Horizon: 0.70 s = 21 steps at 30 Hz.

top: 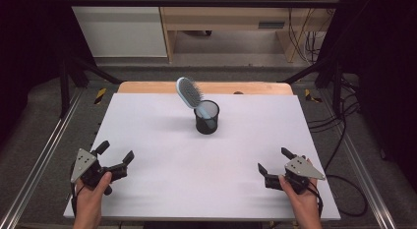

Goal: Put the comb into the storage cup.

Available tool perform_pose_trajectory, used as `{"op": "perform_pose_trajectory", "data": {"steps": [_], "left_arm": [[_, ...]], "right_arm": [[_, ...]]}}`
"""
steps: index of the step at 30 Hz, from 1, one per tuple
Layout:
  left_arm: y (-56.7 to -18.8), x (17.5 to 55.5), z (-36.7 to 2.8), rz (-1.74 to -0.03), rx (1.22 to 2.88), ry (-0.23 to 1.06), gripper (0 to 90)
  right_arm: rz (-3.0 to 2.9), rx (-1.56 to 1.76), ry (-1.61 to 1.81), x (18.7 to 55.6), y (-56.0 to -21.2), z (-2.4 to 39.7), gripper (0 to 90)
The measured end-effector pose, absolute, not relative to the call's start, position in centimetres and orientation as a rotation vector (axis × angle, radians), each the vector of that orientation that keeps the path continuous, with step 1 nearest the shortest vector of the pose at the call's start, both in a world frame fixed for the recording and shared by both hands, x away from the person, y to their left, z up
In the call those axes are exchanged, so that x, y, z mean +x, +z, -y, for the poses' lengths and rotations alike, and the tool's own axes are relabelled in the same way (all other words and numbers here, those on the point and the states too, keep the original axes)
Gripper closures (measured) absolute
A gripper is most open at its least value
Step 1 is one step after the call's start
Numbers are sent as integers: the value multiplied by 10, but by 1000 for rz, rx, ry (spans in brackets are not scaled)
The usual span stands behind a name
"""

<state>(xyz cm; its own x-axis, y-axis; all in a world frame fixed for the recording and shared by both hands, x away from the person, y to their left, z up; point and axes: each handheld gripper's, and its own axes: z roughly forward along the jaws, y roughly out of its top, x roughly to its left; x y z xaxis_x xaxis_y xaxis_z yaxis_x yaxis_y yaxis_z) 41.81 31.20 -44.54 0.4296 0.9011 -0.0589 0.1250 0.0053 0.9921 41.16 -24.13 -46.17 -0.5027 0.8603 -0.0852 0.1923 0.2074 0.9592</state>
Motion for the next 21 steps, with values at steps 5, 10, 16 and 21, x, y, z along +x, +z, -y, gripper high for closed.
{"op": "perform_pose_trajectory", "data": {"steps": [5, 10, 16, 21], "left_arm": [[-446, 416, -310, -943, 1470, 800, 10], [-447, 414, -308, -925, 1491, 798, 10], [-451, 412, -306, -911, 1508, 771, 11], [-453, 411, -305, -889, 1521, 749, 13]], "right_arm": [[-1842, 977, 1325, 411, -462, 241, 38], [-1842, 975, 1326, 411, -462, 241, 38], [-1845, 973, 1323, 411, -462, 241, 38], [-1848, 969, 1320, 411, -462, 241, 38]]}}
